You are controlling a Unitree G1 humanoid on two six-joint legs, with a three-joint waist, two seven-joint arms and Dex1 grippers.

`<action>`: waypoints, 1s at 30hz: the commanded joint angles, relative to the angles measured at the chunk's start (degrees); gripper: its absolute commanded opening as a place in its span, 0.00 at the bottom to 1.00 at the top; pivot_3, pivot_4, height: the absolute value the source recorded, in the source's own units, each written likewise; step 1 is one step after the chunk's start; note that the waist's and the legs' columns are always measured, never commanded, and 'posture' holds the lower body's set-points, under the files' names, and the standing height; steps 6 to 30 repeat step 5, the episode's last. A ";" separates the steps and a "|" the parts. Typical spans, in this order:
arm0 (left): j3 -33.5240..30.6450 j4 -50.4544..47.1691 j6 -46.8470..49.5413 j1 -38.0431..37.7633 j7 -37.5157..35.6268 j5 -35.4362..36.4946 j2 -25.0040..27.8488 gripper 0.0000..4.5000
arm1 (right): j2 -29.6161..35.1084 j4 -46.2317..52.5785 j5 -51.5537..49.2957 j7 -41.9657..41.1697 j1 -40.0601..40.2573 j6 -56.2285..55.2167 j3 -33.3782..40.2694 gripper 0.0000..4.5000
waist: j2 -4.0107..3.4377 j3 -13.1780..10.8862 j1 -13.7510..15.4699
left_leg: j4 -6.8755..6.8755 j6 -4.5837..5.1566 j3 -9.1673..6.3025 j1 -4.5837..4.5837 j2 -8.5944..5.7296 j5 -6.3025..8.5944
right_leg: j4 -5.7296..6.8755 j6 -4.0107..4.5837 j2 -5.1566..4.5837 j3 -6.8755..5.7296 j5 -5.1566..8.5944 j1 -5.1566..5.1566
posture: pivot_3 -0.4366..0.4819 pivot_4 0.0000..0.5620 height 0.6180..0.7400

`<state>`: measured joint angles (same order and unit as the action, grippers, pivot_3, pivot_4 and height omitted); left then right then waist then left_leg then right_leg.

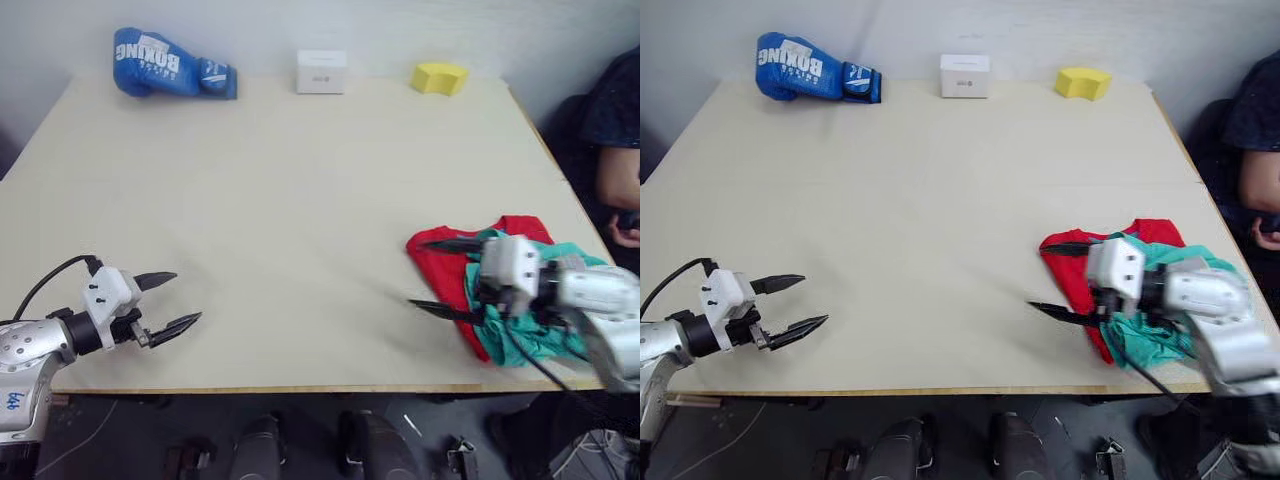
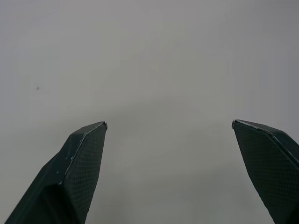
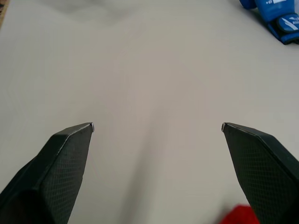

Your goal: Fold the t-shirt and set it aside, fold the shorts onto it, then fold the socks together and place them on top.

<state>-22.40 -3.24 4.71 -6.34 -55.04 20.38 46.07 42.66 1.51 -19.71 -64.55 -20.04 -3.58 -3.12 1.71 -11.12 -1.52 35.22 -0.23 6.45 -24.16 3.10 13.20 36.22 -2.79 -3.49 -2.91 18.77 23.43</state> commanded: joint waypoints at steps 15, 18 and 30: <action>-2.24 -4.36 -1.66 -4.39 5.55 -1.48 -2.99 1.00 | -8.50 -10.22 4.67 -4.58 -5.06 -12.79 -5.77 1.00 | 0.00 0.00 -0.04 | 0.07 0.18 0.00 0.08 -0.06 0.05 | 0.27 -0.01 -0.15 0.05 0.00 -0.02 | 0.48 0.27 1.00; -2.24 -4.36 -1.66 -4.39 5.55 -1.48 -2.99 1.00 | -8.50 -10.22 4.67 -4.58 -5.06 -12.79 -5.77 1.00 | 0.00 0.00 -0.04 | 0.07 0.18 0.00 0.08 -0.06 0.05 | 0.27 -0.01 -0.15 0.05 0.00 -0.02 | 0.48 0.27 1.00; -2.24 -4.36 -1.66 -4.39 5.55 -1.48 -2.99 1.00 | -8.50 -10.22 4.67 -4.58 -5.06 -12.79 -5.77 1.00 | 0.00 0.00 -0.04 | 0.07 0.18 0.00 0.08 -0.06 0.05 | 0.27 -0.01 -0.15 0.05 0.00 -0.02 | 0.48 0.27 1.00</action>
